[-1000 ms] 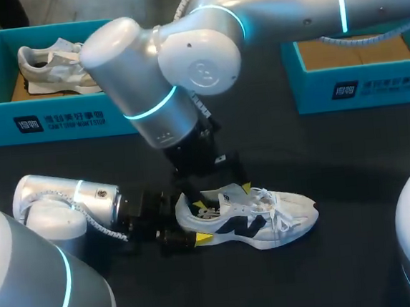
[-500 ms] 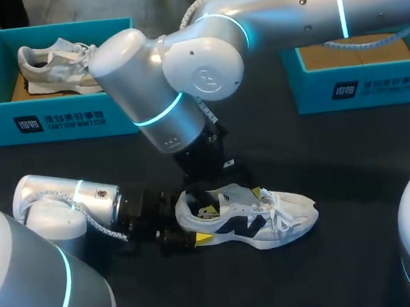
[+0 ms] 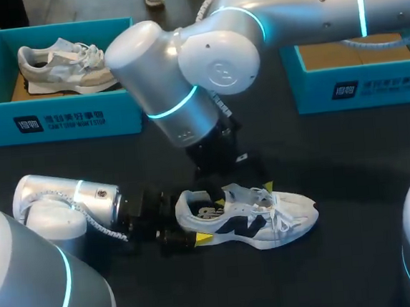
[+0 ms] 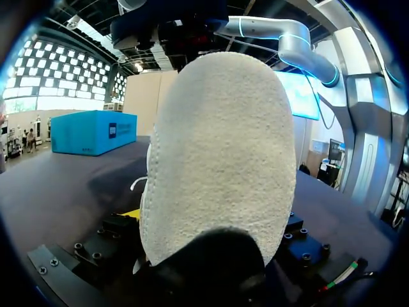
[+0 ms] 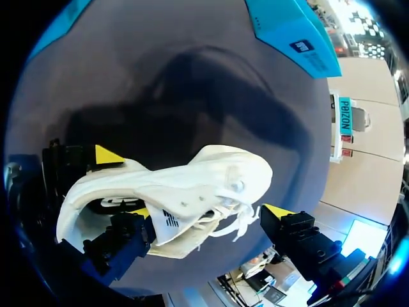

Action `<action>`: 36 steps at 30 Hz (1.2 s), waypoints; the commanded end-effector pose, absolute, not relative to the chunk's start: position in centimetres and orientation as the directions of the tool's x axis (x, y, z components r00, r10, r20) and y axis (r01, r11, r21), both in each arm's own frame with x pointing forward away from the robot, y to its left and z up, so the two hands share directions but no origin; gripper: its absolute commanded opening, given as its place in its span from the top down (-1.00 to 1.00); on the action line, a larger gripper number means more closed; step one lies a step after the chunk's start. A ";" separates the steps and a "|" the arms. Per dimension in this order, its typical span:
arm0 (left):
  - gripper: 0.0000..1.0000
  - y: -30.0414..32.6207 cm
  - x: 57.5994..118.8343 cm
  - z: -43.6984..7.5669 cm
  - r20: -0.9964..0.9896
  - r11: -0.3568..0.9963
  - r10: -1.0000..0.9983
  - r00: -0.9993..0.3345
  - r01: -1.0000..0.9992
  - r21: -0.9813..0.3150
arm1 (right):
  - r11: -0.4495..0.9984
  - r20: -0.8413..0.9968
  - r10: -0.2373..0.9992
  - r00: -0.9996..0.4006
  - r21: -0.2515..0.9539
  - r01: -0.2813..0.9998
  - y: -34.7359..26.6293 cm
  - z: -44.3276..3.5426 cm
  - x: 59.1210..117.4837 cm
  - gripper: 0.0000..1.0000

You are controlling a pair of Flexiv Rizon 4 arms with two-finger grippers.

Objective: Take the shoe out of the shoebox, open the shoe tongue, remove and reinsert the insole, then place the shoe into the shoebox

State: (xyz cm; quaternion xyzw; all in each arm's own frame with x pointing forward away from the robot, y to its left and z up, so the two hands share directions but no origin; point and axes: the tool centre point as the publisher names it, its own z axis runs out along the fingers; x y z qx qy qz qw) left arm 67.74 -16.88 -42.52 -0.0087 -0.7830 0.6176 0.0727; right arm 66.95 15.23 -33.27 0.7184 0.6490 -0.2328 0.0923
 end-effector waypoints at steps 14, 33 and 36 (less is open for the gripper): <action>1.00 -17.1 67.6 -42.8 0.102 0.239 0.102 -0.990 -0.076 -0.968 | -0.174 -0.314 0.943 0.113 -0.174 0.969 13.5 -32.0 66.0 -0.96; 1.00 -17.1 67.6 -42.8 0.102 0.239 0.102 -0.990 -0.076 -0.968 | -0.132 -0.218 0.972 0.082 -0.227 0.965 13.7 -32.7 66.0 -0.10; 1.00 -17.1 67.6 -42.8 0.102 0.239 0.102 -0.990 -0.076 -0.968 | -0.127 -0.214 0.974 0.076 -0.233 0.964 13.8 -32.7 65.9 0.06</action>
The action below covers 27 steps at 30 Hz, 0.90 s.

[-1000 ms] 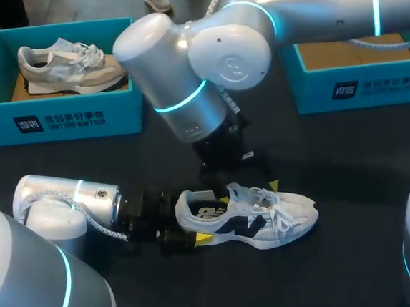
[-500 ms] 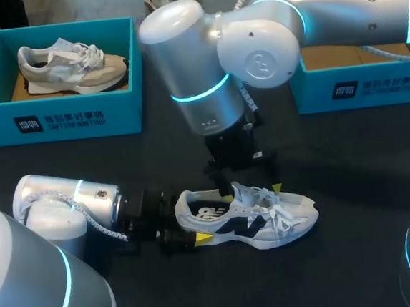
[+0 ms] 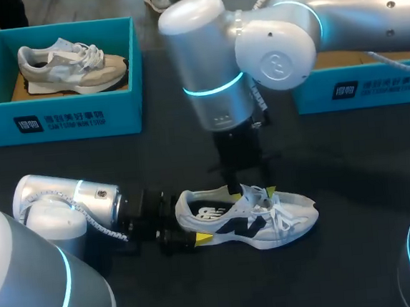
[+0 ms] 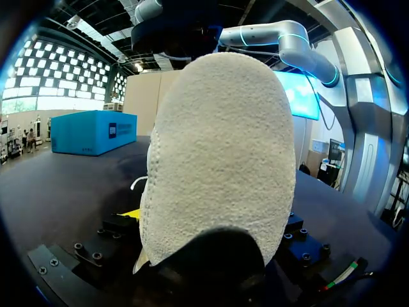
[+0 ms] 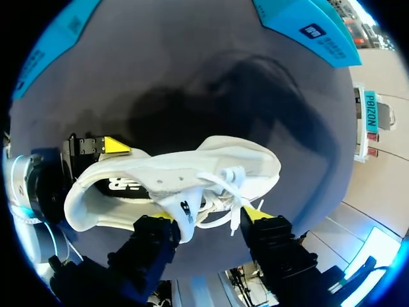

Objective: Take the shoe out of the shoebox, open the shoe tongue, remove and reinsert the insole, then place the shoe into the shoebox

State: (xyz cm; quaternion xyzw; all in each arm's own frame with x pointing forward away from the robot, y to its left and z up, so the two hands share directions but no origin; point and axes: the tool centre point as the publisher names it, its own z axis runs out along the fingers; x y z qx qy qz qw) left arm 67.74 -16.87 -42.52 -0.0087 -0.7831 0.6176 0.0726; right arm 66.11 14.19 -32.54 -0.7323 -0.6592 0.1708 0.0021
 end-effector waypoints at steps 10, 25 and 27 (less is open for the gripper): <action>1.00 -17.1 67.6 -42.8 0.102 0.239 0.102 -0.990 -0.076 -0.968 | -0.098 -0.134 0.989 0.066 -0.253 0.963 13.4 -32.0 65.5 1.00; 1.00 -17.1 67.6 -42.8 0.102 0.239 0.102 -0.990 -0.076 -0.968 | 0.050 0.134 0.991 -0.015 -0.262 0.964 8.9 -31.1 66.1 1.00; 1.00 -17.1 67.6 -42.8 0.102 0.239 0.102 -0.990 -0.076 -0.968 | 0.071 0.177 0.984 -0.024 -0.264 0.962 8.5 -31.3 66.3 1.00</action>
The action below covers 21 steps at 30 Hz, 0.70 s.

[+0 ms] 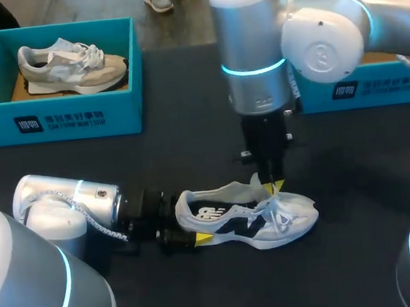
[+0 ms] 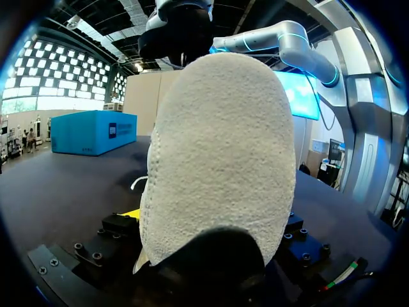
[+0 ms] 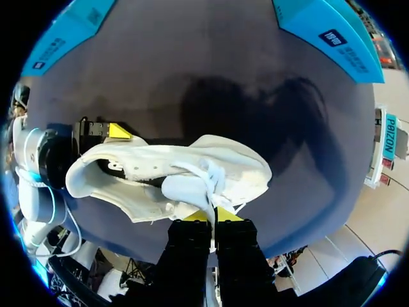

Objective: Take the shoe out of the shoebox, open the shoe tongue, remove and reinsert the insole, then place the shoe into the shoebox

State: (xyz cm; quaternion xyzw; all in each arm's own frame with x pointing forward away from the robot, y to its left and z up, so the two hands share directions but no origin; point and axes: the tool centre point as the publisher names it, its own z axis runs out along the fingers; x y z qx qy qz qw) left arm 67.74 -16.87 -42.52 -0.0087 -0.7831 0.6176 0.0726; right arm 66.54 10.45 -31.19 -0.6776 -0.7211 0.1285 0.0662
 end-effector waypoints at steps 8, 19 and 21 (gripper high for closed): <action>1.00 -17.1 67.6 -42.8 0.102 0.239 0.102 -0.990 -0.076 -0.968 | 0.144 0.315 0.947 -0.064 -0.237 0.961 7.1 -31.8 66.4 1.00; 1.00 -17.1 67.6 -42.8 0.102 0.239 0.102 -0.990 -0.076 -0.968 | 0.167 0.409 0.911 -0.060 -0.231 0.959 4.9 -32.7 65.7 1.00; 1.00 -17.1 67.6 -42.8 0.102 0.239 0.102 -0.990 -0.076 -0.968 | 0.171 0.424 0.904 -0.061 -0.227 0.959 4.7 -32.9 65.6 1.00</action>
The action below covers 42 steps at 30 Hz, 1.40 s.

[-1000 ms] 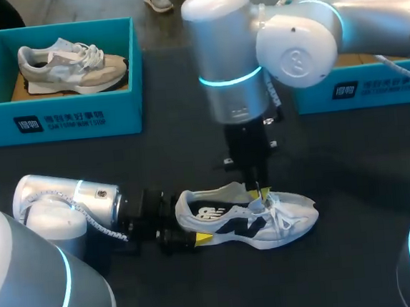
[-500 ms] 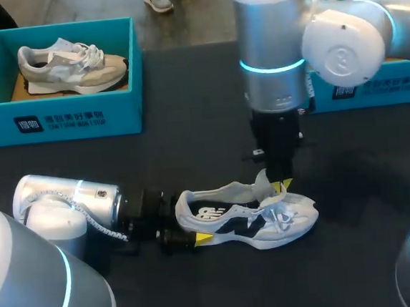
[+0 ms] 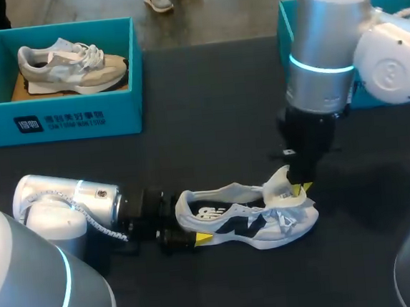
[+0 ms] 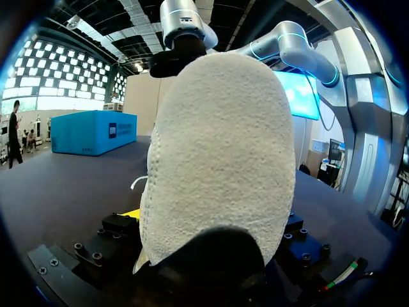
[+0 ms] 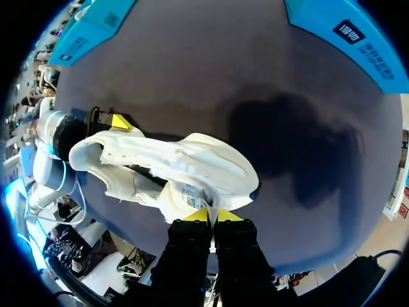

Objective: Take the shoe out of the shoebox, open the shoe tongue, remove and reinsert the insole, then place the shoe into the shoebox

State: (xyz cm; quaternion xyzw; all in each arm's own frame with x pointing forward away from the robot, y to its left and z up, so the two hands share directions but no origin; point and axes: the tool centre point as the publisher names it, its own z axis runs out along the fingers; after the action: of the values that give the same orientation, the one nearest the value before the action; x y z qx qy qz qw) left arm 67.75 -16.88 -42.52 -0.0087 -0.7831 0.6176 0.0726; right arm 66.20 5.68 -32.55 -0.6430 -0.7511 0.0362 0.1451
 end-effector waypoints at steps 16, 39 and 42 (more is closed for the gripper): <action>1.00 -17.1 67.6 -42.8 0.102 0.239 0.102 -0.990 -0.076 -0.968 | 0.200 0.441 0.889 -0.122 -0.135 0.970 4.0 -30.4 64.1 -1.00; 1.00 -17.1 67.6 -42.8 0.102 0.239 0.102 -0.990 -0.076 -0.968 | 0.794 0.027 0.607 -0.794 -0.070 0.604 11.4 -19.0 62.1 -1.00; 1.00 -17.1 67.6 -42.8 0.102 0.239 0.102 -0.990 -0.076 -0.968 | 0.851 0.018 0.523 -0.852 -0.053 0.522 12.3 -18.7 61.9 -0.87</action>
State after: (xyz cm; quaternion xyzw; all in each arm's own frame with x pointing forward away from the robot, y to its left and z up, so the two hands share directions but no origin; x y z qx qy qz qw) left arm 67.75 -16.87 -42.53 -0.0086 -0.7832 0.6175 0.0726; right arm 61.39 10.47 -19.04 -0.3888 -0.9141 -0.0648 0.0953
